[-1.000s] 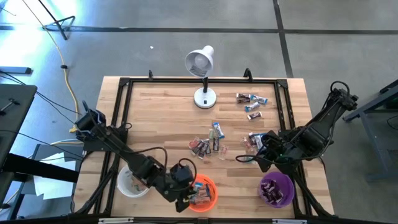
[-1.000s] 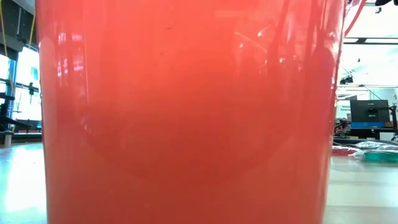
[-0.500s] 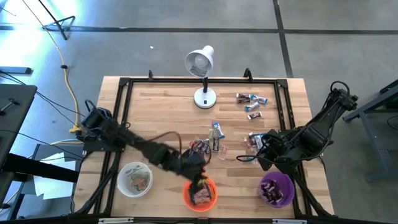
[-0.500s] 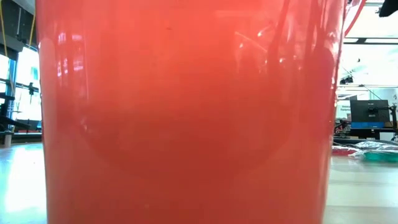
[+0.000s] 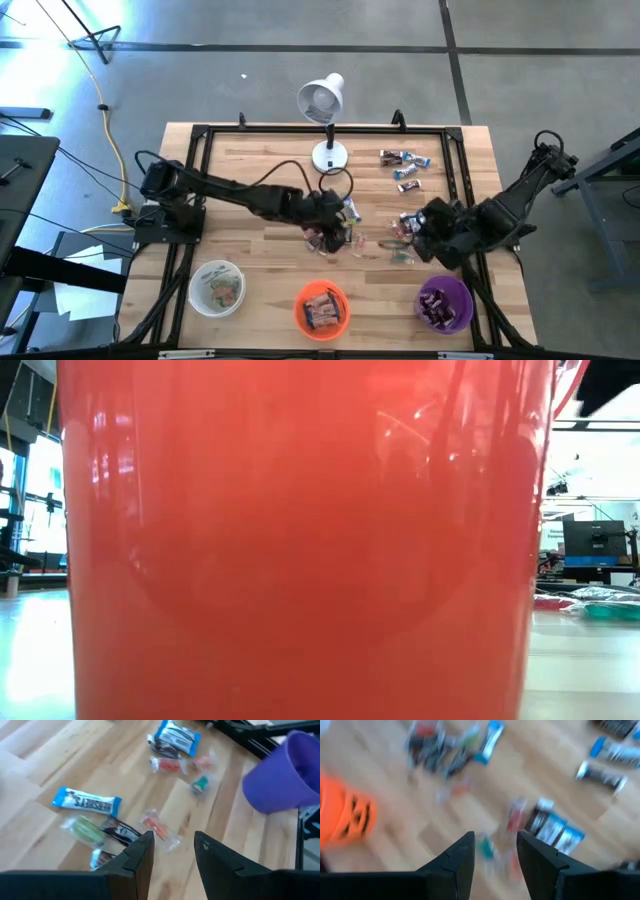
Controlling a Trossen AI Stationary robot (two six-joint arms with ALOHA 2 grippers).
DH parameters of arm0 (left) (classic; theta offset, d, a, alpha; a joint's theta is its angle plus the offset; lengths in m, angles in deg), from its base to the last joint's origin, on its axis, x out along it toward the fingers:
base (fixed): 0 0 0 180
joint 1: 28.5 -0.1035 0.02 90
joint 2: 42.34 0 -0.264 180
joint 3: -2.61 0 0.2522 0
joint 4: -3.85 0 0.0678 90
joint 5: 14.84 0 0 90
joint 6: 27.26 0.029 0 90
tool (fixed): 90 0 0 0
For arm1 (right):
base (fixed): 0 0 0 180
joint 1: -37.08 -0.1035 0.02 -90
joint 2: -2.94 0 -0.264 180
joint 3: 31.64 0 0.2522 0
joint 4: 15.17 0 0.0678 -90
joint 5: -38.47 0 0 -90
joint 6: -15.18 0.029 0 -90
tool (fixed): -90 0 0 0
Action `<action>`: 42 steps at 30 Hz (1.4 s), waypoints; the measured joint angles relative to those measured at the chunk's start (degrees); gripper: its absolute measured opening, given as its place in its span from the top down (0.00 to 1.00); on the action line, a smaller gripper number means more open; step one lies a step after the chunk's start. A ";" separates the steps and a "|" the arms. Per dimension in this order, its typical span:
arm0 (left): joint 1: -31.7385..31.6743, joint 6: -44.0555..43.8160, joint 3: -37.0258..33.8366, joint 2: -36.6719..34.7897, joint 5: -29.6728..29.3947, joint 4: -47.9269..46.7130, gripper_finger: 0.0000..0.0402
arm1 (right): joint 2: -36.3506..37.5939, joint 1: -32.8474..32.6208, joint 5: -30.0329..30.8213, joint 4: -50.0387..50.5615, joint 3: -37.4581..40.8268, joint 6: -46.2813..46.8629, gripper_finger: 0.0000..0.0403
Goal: Organize candy in baskets
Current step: Put the white chocolate bar into the orange bucket
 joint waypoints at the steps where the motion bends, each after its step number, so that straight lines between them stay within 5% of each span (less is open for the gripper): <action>1: -0.69 0.00 -0.01 0.00 0.35 -0.06 0.68 | 0.00 1.69 1.47 -0.47 0.00 -0.75 0.65; 5: -2.43 -0.13 0.01 0.00 0.57 -1.91 0.68 | 0.00 9.36 2.78 -5.13 0.01 -7.60 0.65; 13: -2.96 0.35 0.01 -0.02 0.62 -8.96 0.68 | -0.03 22.08 -9.18 -20.23 0.04 -28.40 0.65; 31: -3.15 9.01 -2.36 -0.11 -0.07 -18.62 0.68 | -14.14 36.96 -26.28 -29.43 0.07 -40.08 0.65; 42: -1.66 7.83 -6.80 -6.23 -13.40 -29.78 0.68 | -19.08 44.75 -32.63 -34.44 0.07 -48.32 0.65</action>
